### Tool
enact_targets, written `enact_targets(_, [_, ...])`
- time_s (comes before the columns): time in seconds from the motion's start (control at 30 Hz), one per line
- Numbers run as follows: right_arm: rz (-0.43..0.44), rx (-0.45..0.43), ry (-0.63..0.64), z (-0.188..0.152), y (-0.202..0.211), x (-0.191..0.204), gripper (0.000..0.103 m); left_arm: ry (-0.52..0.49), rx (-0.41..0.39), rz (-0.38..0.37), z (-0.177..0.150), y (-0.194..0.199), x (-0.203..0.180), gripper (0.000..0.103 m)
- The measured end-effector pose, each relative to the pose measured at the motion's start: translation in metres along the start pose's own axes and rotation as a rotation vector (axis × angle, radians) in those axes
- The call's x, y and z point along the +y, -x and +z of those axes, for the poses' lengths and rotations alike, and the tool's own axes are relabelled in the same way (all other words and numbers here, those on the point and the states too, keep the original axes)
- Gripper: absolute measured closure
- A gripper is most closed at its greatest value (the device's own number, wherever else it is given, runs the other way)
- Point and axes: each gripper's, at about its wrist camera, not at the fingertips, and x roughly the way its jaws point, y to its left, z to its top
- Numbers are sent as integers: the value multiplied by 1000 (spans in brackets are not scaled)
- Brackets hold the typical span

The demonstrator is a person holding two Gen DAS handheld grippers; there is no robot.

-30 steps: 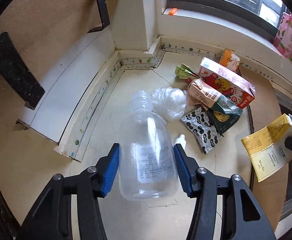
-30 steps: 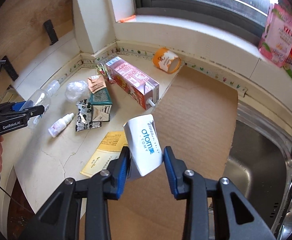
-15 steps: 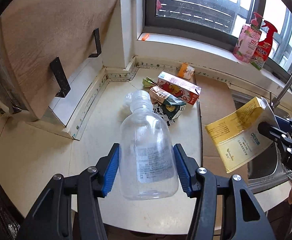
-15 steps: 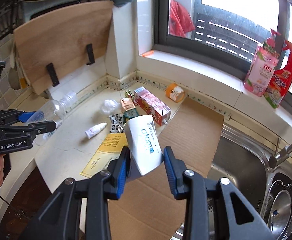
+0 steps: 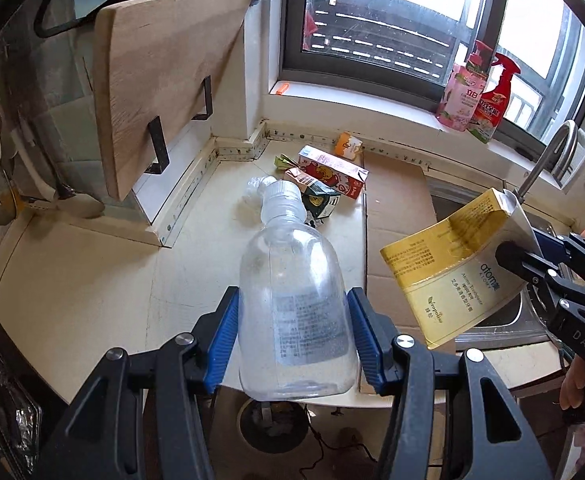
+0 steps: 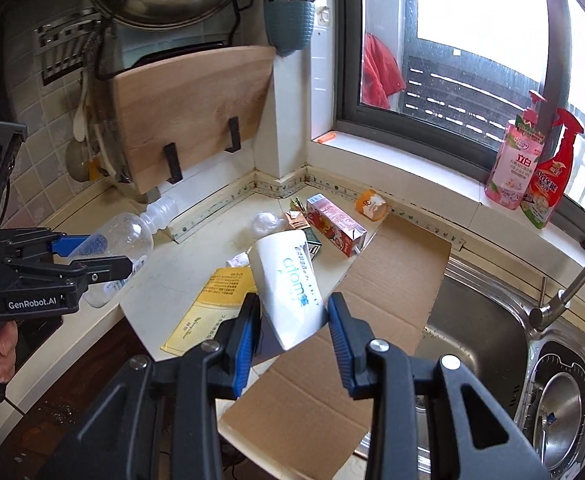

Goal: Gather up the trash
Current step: 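Carry the bottle and tube with yellow leaflet down over the floor bin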

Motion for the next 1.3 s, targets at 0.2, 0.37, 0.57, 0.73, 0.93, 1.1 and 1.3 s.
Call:
enact_targets(0.2, [15,-7,33,-13,29,16,68,8,-28,-53,-27,38,-5,51])
enact_targets(0.37, [36,-15,65,-28,51,35,68,27,-37,-100,-51,63,-3,51])
enact_targets(0.57, [85,8,77,-58,59,66,68,46,-39,-106,-92,72,9,51])
enact_targets(0.73, [147,82,83,-89,45,88,68,45,-26,-89,-139,63,21,51])
enact_targets(0.93, [149,146,170,-131,16,115,68,14,37,-67,-198,41,32,51])
enact_targets(1.1, [159,248,185,-169,-28,129,68,26,123,-89,-243,9,40,51])
enact_targets(1.3, [124,337,215,-223,-80,144,68,36,203,-82,-292,-41,48,51])
